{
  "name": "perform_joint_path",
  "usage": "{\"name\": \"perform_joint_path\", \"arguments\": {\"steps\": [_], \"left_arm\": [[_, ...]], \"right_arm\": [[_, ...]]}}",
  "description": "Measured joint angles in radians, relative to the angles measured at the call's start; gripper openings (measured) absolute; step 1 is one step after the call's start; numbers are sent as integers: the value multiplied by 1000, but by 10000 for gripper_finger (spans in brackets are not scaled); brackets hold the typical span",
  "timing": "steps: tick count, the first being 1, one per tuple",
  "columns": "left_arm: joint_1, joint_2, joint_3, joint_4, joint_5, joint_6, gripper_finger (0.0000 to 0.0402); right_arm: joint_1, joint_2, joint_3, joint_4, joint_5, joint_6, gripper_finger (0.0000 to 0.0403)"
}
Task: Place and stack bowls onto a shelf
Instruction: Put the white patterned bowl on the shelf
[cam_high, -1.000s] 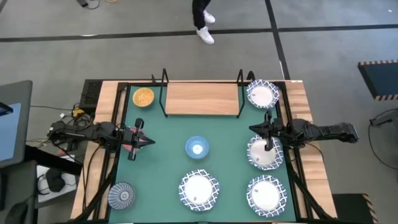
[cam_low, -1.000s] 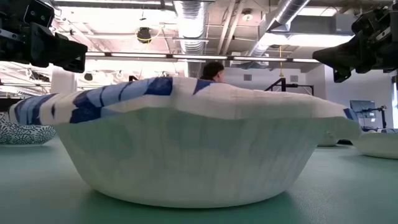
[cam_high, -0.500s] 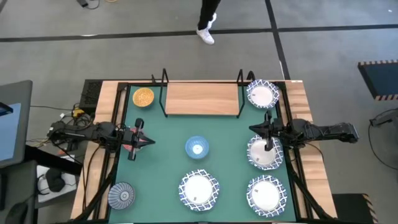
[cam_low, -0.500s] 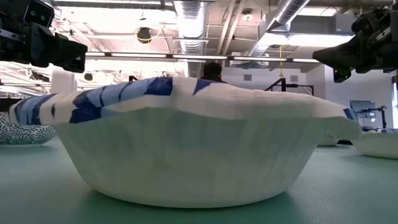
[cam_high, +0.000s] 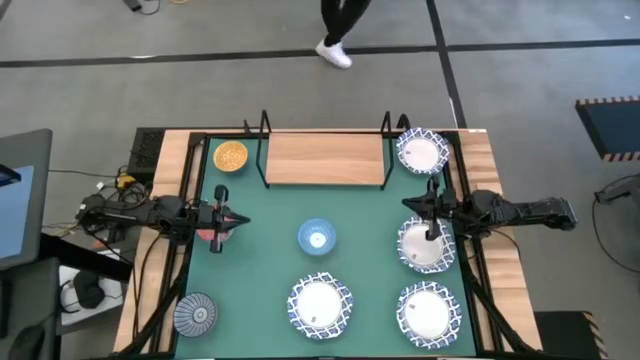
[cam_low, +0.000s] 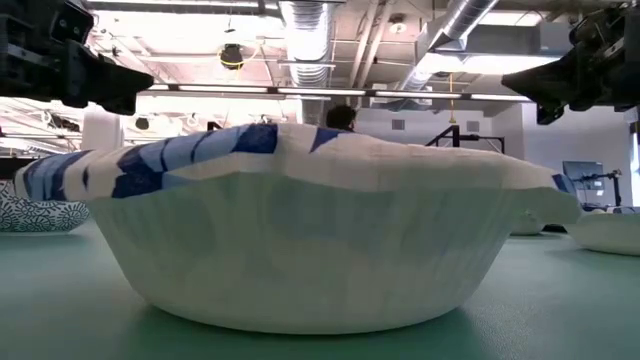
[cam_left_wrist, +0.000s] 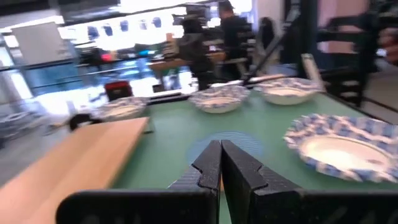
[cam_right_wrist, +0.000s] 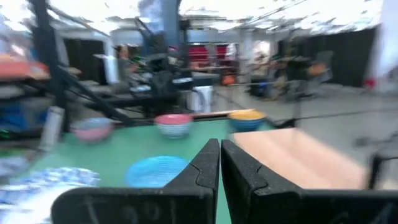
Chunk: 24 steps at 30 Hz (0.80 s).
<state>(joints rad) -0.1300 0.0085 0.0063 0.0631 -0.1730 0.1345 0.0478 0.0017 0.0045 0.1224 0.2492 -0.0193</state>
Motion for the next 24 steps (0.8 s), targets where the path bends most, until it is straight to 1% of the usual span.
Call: {"name": "perform_joint_path", "arguments": {"steps": [3,5,7,11,13,15,17,19,21,24], "left_arm": [[0,0,0,-1,-26,-3,0],[0,0,0,0,-26,10,0],[0,0,0,0,-23,5,0],[0,0,0,1,-30,-46,0],[2,0,0,7,-106,-19,0],[3,0,0,17,-169,-17,0],[2,4,0,17,-196,-16,0],[2,13,0,18,-212,-17,0],[2,30,0,20,-214,-16,0],[2,61,0,19,-231,-16,0]], "right_arm": [[-28,0,0,2,40,-78,43],[-51,0,0,1,86,-77,43],[-73,0,0,-27,117,-14,43],[-115,18,2,-48,120,121,43],[-135,31,4,-51,129,198,43],[-160,42,12,-59,162,255,43],[-188,57,25,-74,199,350,43],[-217,80,42,-74,202,433,43],[-240,116,64,-73,202,478,43],[-282,192,124,-104,209,495,43]]}}
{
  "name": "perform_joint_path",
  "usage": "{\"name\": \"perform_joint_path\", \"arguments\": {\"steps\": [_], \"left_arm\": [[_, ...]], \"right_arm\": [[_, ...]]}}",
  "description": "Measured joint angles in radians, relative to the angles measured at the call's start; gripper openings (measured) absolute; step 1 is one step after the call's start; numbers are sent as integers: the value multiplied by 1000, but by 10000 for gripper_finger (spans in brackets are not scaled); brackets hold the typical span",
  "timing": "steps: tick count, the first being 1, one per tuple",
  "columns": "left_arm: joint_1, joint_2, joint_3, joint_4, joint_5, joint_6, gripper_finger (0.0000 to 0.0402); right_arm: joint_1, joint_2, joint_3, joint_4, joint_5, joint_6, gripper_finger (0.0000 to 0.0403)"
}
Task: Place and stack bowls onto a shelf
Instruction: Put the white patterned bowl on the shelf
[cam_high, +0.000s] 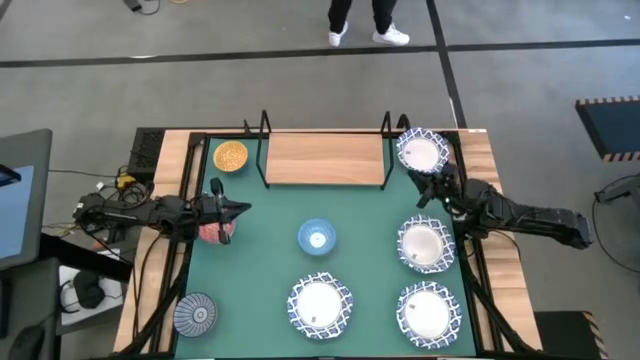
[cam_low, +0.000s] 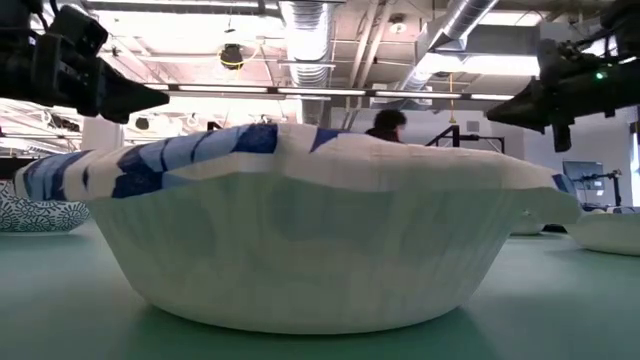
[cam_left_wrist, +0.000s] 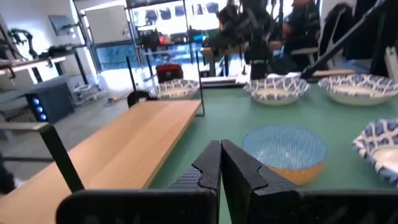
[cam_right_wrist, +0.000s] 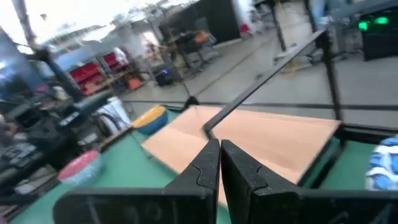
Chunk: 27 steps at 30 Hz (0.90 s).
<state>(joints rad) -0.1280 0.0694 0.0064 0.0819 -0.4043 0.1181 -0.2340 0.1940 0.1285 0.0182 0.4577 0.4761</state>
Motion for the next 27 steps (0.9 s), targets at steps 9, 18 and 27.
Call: {"name": "perform_joint_path", "arguments": {"steps": [9,18,27], "left_arm": [[0,25,0,5,-48,-14,3],[0,27,0,7,-100,-93,98],[0,27,0,7,-134,-80,126]], "right_arm": [[-256,268,304,-252,44,53,44],[-663,632,515,-635,-98,123,60],[-849,872,532,-707,-254,103,179]]}}
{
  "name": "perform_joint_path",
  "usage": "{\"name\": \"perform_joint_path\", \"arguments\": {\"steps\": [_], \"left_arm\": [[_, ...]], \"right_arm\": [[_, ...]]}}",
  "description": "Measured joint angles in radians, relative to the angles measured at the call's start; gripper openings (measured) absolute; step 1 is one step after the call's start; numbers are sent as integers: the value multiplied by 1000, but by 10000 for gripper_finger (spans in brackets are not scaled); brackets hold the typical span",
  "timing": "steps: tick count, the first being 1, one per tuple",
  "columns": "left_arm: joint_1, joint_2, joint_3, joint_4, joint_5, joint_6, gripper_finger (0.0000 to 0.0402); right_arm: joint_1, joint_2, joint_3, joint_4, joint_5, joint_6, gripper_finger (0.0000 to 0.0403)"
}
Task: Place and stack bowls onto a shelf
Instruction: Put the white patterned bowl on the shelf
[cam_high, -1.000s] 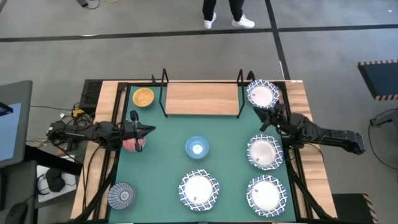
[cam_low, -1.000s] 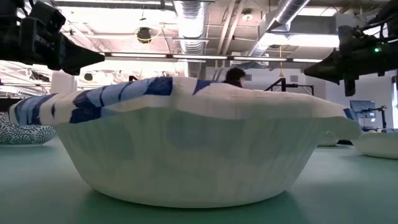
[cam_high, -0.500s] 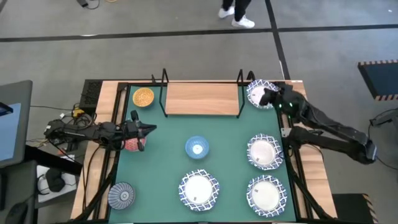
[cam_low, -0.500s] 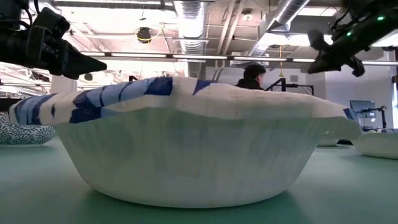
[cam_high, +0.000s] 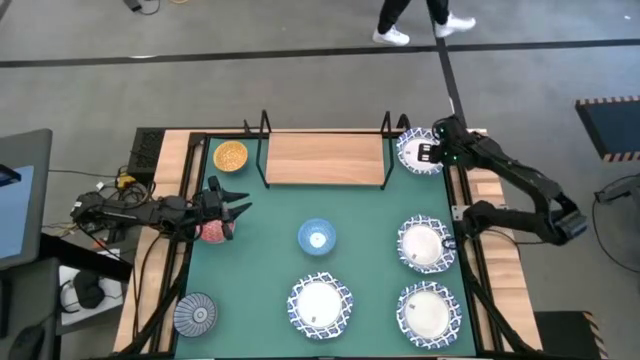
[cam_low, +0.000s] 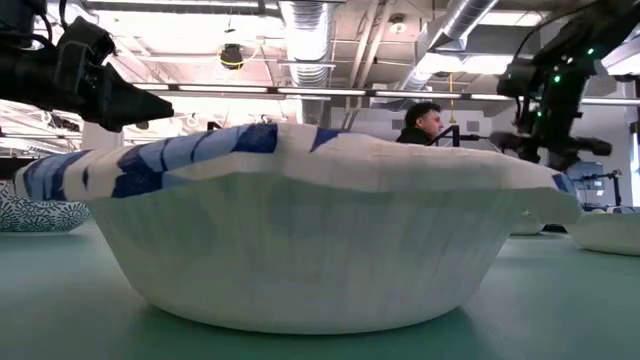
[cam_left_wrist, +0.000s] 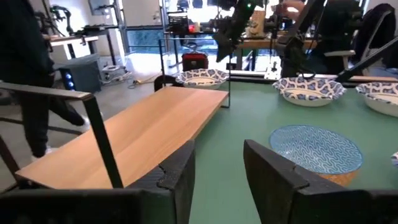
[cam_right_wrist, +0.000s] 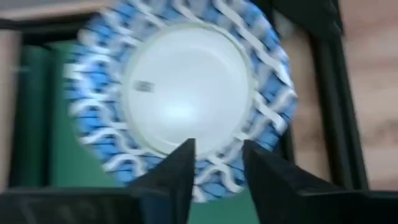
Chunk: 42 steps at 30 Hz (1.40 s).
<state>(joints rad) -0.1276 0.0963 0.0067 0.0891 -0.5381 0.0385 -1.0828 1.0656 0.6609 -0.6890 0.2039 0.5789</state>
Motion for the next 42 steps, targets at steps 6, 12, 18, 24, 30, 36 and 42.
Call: {"name": "perform_joint_path", "arguments": {"steps": [6,12,18,24,30,36,42], "left_arm": [[0,0,0,3,-106,2,126],[0,0,0,2,-178,29,126],[0,0,0,0,-195,32,126],[0,0,0,-1,-193,28,126],[0,0,0,-1,-193,20,126],[0,0,0,-1,-193,20,126],[0,3,0,-1,-187,18,126]], "right_arm": [[-75,72,0,-60,3,31,250],[-112,133,0,-52,2,32,250],[-117,184,0,-14,-16,49,229],[-116,242,0,-9,-23,71,192],[-116,275,0,-6,-23,79,141],[-116,270,0,-21,-20,53,89],[-106,226,0,-37,0,52,57]]}}
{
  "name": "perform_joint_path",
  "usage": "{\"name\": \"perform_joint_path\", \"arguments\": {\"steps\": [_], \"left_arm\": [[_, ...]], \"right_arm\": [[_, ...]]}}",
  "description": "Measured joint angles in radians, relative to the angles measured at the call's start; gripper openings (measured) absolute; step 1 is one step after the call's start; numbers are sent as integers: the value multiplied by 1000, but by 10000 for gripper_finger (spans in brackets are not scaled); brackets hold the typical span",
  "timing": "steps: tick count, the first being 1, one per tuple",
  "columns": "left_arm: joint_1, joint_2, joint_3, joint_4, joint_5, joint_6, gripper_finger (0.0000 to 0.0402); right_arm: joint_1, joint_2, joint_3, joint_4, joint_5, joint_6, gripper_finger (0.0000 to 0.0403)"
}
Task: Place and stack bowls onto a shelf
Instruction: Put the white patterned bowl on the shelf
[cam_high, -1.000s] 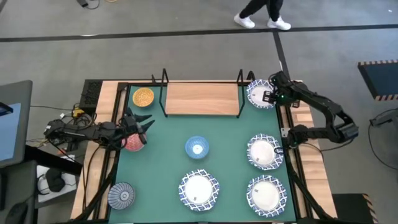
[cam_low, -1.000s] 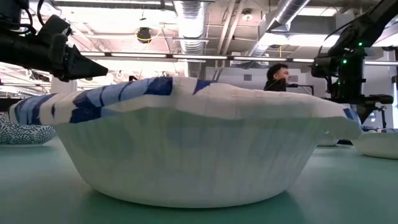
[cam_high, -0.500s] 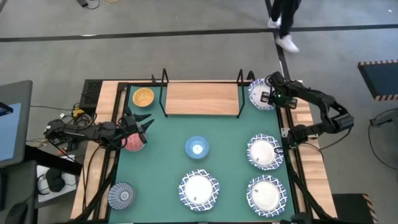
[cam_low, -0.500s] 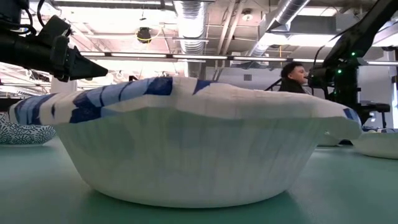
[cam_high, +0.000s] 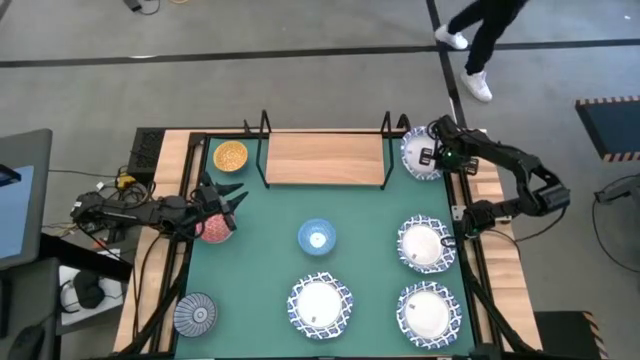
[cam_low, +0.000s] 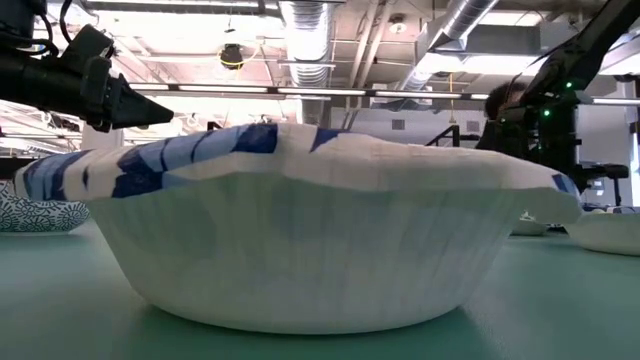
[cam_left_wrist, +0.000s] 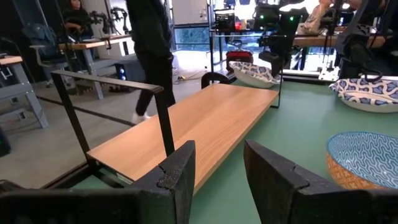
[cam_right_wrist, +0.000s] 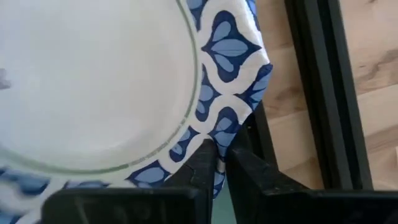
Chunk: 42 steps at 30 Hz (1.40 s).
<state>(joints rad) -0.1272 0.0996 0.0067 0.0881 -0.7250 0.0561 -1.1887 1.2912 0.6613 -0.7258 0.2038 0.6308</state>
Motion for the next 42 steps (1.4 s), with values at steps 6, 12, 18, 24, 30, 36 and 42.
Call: {"name": "perform_joint_path", "arguments": {"steps": [6,12,18,24,30,36,42], "left_arm": [[0,5,0,-2,4,2,126],[0,5,0,-1,3,2,126],[0,5,0,0,3,1,126],[0,5,0,0,3,31,126],[0,5,0,0,3,36,126],[0,5,0,0,3,35,126],[0,5,0,0,2,21,126]], "right_arm": [[51,-115,0,16,25,40,50],[93,-262,0,13,127,83,49],[144,-441,0,69,167,103,49],[182,-562,0,134,168,98,49],[188,-561,0,19,179,98,49],[271,-546,-1,44,187,102,49],[338,-546,-1,101,229,52,49]]}}
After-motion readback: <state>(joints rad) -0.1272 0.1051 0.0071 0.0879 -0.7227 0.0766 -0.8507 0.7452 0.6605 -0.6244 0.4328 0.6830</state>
